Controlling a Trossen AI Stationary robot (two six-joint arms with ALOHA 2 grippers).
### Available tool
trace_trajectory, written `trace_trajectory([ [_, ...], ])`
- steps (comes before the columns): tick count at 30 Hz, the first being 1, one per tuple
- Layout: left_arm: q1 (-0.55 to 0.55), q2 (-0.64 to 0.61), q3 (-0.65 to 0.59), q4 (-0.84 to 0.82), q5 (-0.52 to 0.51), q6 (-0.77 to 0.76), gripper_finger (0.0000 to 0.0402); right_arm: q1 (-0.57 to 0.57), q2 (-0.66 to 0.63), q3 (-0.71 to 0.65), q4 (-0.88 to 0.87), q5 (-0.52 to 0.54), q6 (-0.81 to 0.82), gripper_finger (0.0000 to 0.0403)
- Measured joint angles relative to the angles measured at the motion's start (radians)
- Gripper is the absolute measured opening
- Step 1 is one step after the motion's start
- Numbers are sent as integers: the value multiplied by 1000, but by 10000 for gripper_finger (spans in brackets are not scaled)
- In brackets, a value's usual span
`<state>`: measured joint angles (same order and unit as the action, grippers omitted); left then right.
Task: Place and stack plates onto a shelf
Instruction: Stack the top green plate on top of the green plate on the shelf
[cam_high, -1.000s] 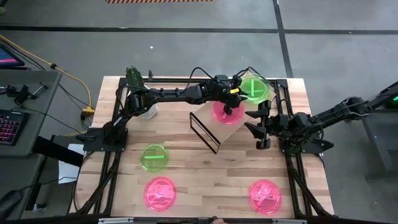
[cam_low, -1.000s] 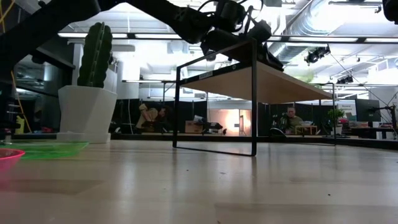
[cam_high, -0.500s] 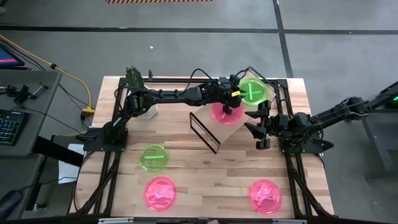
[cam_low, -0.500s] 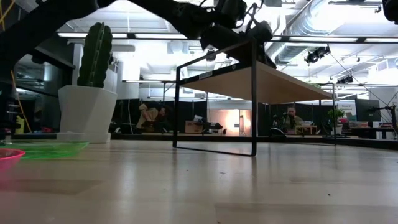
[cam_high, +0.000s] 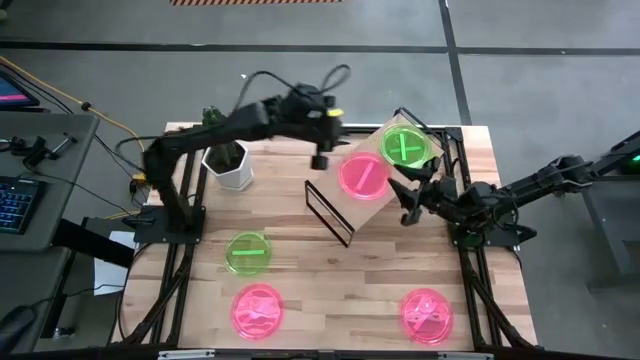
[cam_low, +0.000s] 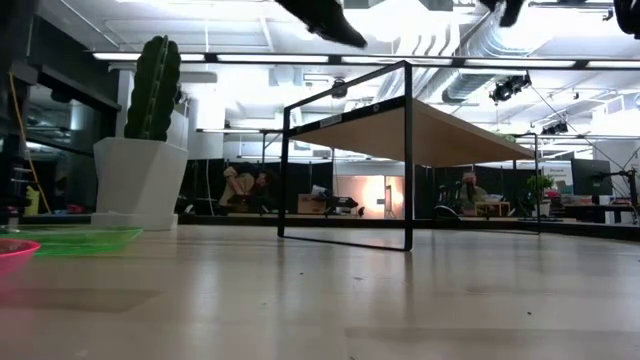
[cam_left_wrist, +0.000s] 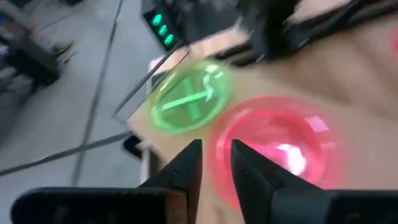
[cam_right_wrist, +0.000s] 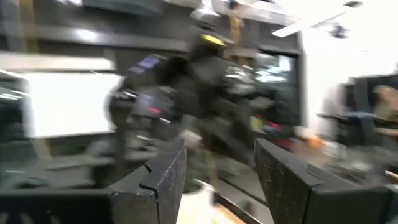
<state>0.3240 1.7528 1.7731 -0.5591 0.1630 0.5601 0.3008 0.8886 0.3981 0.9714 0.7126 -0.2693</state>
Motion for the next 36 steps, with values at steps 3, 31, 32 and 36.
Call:
trace_trajectory([
  [3, -3, -122, -195, 118, 82, -26, 36, -3, 0, 0, -39, 133, -2, 177],
  [31, -64, -693, -1279, 1134, 31, -366, 0, -721, 324, 602, -1680, -329, 739, 0],
  [32, -64, -694, -1279, 1134, 31, -366, 0, -730, 343, 602, -1679, -340, 739, 0],
  [36, -64, -694, -1279, 1133, 31, -366, 0, -755, 405, 602, -1678, -351, 735, 0],
])
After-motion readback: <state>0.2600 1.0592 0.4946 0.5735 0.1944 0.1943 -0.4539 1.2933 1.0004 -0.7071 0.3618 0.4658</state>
